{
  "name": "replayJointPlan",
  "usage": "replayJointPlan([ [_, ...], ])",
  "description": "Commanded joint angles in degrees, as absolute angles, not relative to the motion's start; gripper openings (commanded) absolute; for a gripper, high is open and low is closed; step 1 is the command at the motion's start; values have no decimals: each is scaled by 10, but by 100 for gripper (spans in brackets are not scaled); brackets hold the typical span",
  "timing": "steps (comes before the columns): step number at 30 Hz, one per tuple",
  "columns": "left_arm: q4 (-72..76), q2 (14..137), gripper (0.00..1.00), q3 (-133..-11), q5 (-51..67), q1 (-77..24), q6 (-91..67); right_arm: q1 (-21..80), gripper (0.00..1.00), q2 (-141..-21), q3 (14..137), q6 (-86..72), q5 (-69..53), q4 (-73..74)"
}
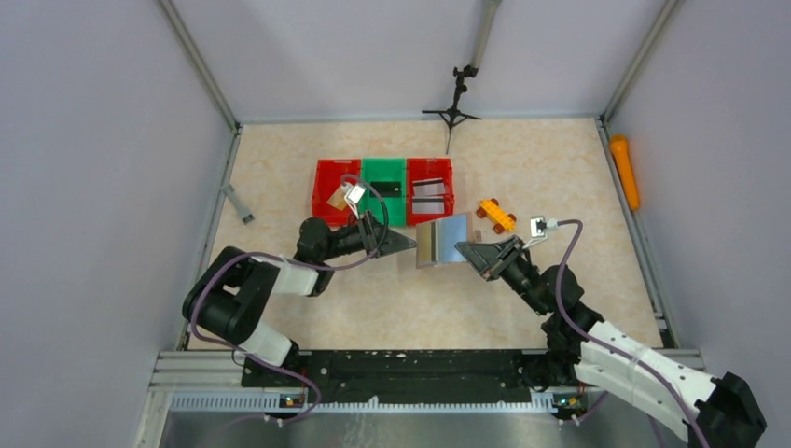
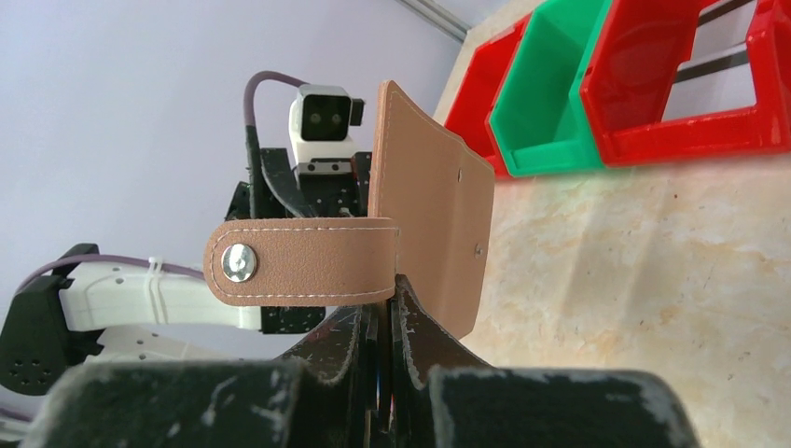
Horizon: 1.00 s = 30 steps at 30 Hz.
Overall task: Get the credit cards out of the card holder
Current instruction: Remove the credit card from the card holder.
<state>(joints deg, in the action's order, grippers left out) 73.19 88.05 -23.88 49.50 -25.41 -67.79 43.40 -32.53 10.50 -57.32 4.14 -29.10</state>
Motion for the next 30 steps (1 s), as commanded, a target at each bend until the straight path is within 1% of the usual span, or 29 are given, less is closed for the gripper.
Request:
replayJointPlan([
  [1,776,895,99,-244,503,-262,-688,431,0,-349,127,-600,21,-387],
  [6,767,911,99,-249,500,-262,-690,431,0,-357,130,-605,10,-408],
  [10,717,905,99,-255,491,-262,-667,431,0,-347,125,-608,10,-409],
  [12,718,901,99,-253,491,-263,-667,431,0,-345,121,-613,11,-409],
  [18,904,931,93,-245,528,-268,-757,431,0,-364,101,-633,2,-435],
  [21,928,939,85,-250,538,-269,-776,430,0,-368,98,-634,2,-431],
  [26,902,901,73,-238,537,-269,-732,431,0,-361,98,-628,14,-393],
  [28,871,889,64,-238,536,-269,-711,431,0,-358,98,-625,21,-378],
  [30,843,879,53,-238,533,-269,-690,431,0,-360,100,-618,20,-368],
])
